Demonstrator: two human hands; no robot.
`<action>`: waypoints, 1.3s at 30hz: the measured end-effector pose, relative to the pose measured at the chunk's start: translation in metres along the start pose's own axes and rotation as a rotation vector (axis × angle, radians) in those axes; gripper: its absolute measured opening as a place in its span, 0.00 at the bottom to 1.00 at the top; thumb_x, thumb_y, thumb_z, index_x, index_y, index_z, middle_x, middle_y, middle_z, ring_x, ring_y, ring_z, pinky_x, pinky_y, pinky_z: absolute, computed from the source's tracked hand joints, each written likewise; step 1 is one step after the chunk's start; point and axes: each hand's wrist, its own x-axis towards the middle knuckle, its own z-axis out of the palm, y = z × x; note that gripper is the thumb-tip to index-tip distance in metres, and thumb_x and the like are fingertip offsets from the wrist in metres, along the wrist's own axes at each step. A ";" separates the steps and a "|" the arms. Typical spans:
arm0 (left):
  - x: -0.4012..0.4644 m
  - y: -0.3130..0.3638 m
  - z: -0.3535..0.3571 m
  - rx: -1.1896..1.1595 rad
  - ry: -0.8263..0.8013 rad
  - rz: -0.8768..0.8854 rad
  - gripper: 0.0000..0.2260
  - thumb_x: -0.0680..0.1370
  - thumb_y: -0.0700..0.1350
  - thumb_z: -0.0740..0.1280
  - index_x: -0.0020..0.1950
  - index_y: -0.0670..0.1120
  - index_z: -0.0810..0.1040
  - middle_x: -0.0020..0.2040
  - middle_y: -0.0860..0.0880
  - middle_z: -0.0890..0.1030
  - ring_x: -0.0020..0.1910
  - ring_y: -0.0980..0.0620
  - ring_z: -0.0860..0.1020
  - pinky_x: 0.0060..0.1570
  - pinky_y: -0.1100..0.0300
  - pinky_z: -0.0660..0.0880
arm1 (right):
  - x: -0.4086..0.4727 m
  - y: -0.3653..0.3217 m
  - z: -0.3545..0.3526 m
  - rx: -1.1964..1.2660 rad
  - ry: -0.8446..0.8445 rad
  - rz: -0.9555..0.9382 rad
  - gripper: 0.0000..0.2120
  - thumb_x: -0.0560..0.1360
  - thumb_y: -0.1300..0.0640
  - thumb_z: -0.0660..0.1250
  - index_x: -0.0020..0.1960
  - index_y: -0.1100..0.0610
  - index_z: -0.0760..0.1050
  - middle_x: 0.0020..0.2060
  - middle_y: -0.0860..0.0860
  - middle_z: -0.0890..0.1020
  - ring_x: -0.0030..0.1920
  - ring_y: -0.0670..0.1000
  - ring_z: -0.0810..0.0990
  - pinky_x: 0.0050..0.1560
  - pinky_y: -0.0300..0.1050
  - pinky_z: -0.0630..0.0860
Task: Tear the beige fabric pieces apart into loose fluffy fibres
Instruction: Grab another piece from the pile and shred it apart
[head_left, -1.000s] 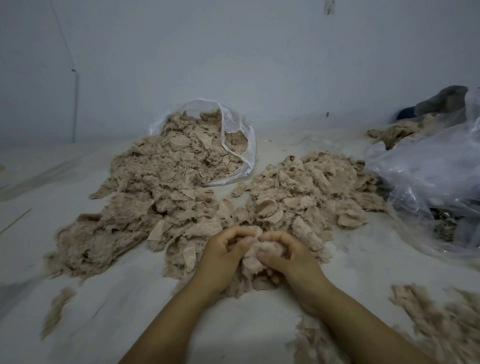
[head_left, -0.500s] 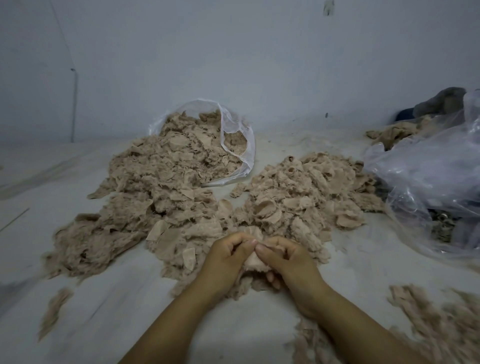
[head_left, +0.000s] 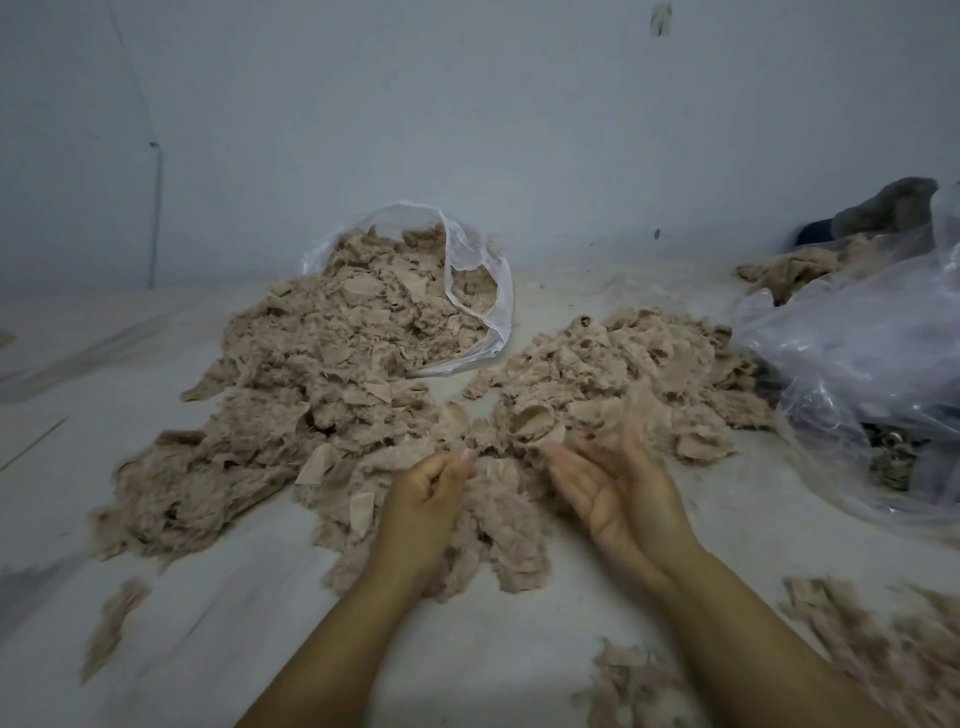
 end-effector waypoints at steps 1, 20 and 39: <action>-0.001 -0.001 0.000 0.092 -0.029 0.015 0.18 0.78 0.53 0.62 0.40 0.39 0.77 0.23 0.51 0.66 0.22 0.58 0.65 0.25 0.66 0.68 | -0.001 0.006 -0.001 -0.179 -0.022 0.030 0.17 0.79 0.52 0.62 0.54 0.67 0.74 0.44 0.61 0.84 0.40 0.52 0.85 0.35 0.41 0.81; 0.000 -0.004 -0.012 0.655 -0.120 0.309 0.11 0.79 0.52 0.62 0.55 0.51 0.79 0.49 0.55 0.76 0.50 0.56 0.74 0.47 0.65 0.68 | -0.011 0.027 0.002 -0.669 -0.043 -0.066 0.09 0.78 0.60 0.63 0.39 0.56 0.74 0.23 0.48 0.71 0.21 0.44 0.65 0.20 0.35 0.61; -0.005 0.003 0.000 0.340 -0.321 0.375 0.23 0.70 0.49 0.74 0.64 0.57 0.73 0.61 0.66 0.71 0.62 0.72 0.68 0.61 0.76 0.62 | -0.009 0.019 0.000 -0.272 -0.087 0.132 0.06 0.77 0.65 0.60 0.52 0.64 0.74 0.26 0.52 0.72 0.20 0.44 0.64 0.17 0.33 0.58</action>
